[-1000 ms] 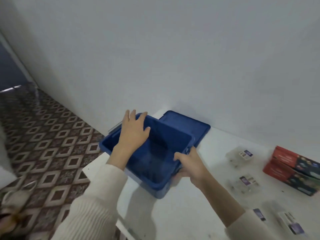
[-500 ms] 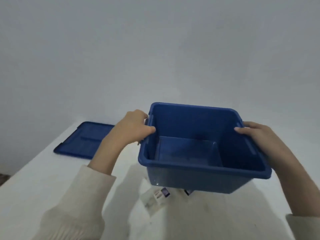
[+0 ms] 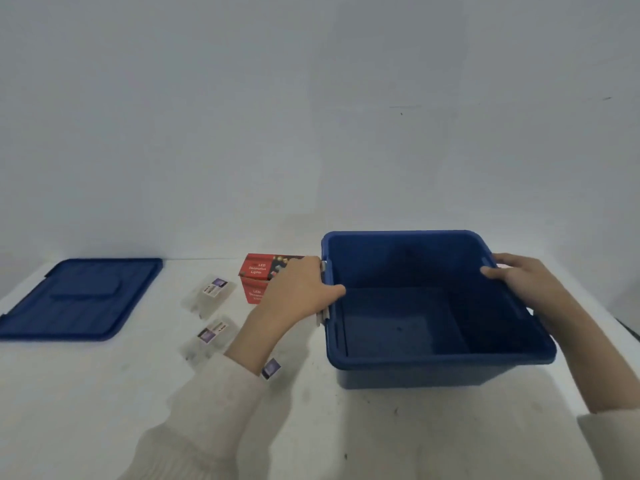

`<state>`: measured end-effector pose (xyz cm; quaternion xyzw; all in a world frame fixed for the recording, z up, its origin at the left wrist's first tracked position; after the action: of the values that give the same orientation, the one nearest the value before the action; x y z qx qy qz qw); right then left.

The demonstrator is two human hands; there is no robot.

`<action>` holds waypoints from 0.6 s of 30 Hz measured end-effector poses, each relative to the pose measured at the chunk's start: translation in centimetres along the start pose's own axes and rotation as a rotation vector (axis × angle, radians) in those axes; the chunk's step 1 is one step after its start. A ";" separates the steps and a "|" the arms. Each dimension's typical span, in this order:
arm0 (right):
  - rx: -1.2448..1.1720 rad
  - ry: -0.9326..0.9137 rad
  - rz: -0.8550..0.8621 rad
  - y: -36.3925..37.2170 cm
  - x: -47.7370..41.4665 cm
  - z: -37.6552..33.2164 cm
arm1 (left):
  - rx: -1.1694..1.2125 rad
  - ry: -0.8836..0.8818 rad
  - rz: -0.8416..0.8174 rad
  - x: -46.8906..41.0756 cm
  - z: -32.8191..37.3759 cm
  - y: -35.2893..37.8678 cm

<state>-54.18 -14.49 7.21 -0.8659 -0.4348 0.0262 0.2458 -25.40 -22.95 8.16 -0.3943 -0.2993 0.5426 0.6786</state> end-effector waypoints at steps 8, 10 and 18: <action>0.118 -0.063 -0.031 2.0 -1.7 1.1 | 0.155 -0.095 0.042 -2.5 -3.0 1.5; 0.146 -0.082 -0.013 2.1 -1.8 1.1 | 0.012 -0.067 0.080 -4.6 -4.7 1.2; 0.195 -0.097 -0.018 2.5 -2.1 1.5 | -0.654 0.021 0.004 -8.1 -8.4 2.3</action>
<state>-54.06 -16.70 4.41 -0.8316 -0.4496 0.1081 0.3075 -21.47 -32.30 2.07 -0.5976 -0.4500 0.4149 0.5180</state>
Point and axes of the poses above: each hand's wrist, its own x-axis away from the middle knuckle, its own y-axis out of the palm, z = x × y, the point moved 6 cm from there along -x, towards the middle knuckle, and after that the axes turned 8 degrees about z, right-handed, at the moved point
